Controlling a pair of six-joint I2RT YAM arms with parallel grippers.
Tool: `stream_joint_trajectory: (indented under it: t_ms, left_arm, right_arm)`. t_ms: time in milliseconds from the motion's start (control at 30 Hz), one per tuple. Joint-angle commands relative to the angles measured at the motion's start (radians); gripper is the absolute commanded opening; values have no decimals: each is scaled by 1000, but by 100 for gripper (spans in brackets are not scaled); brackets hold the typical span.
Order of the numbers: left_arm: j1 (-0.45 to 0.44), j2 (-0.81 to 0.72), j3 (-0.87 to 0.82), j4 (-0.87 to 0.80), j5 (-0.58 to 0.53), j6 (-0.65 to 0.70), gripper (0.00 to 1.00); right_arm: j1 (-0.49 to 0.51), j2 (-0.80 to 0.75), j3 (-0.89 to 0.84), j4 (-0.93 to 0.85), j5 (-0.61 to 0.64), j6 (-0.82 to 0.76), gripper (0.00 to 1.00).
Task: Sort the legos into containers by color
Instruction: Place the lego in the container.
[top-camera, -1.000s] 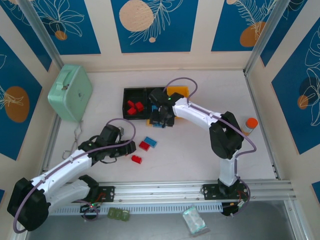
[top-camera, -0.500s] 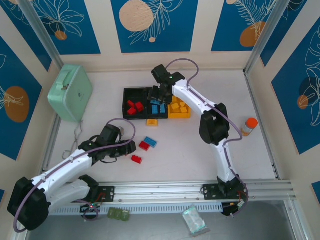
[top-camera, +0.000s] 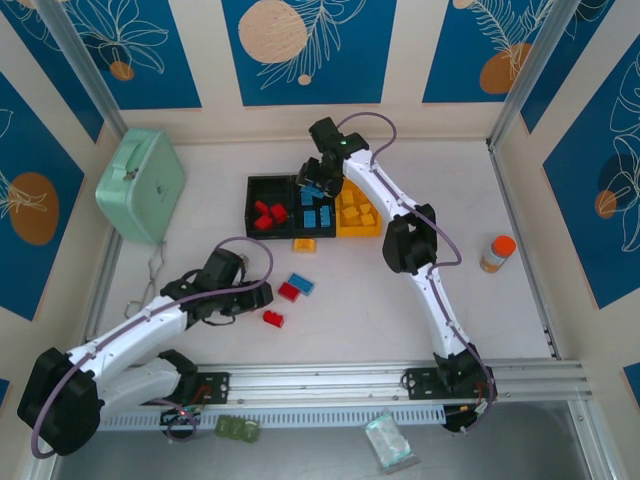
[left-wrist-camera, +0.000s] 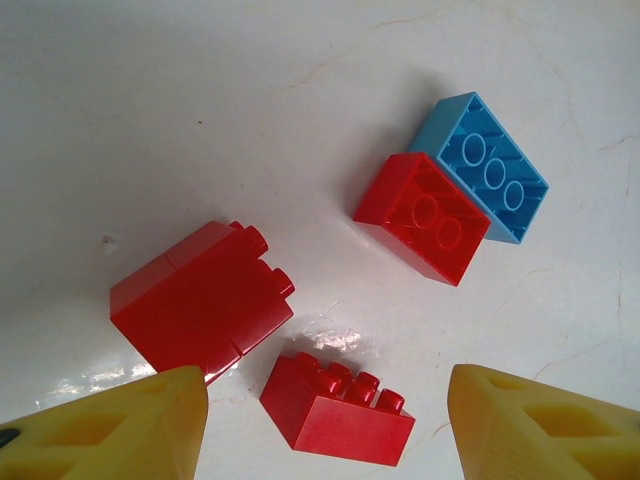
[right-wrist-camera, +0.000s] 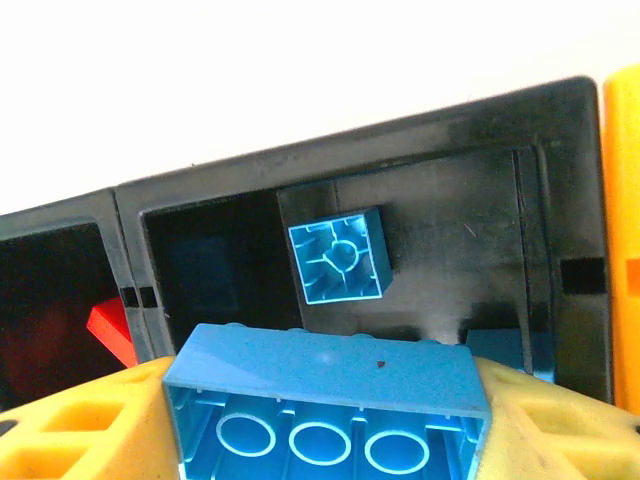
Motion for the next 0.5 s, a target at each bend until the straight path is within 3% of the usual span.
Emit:
stream_joint_trajectory:
  t_ms: [0, 267, 467]
  left_arm:
    - [10, 9, -5, 11, 21, -6, 64]
    - [11, 10, 0, 13, 24, -10, 64]
    - [11, -2, 6, 5, 24, -10, 64]
  right_arm:
    - [-1, 34, 52, -34, -36, 12, 65]
    - [-2, 23, 62, -34, -30, 12, 75]
    - [4, -13, 60, -39, -19, -1, 77]
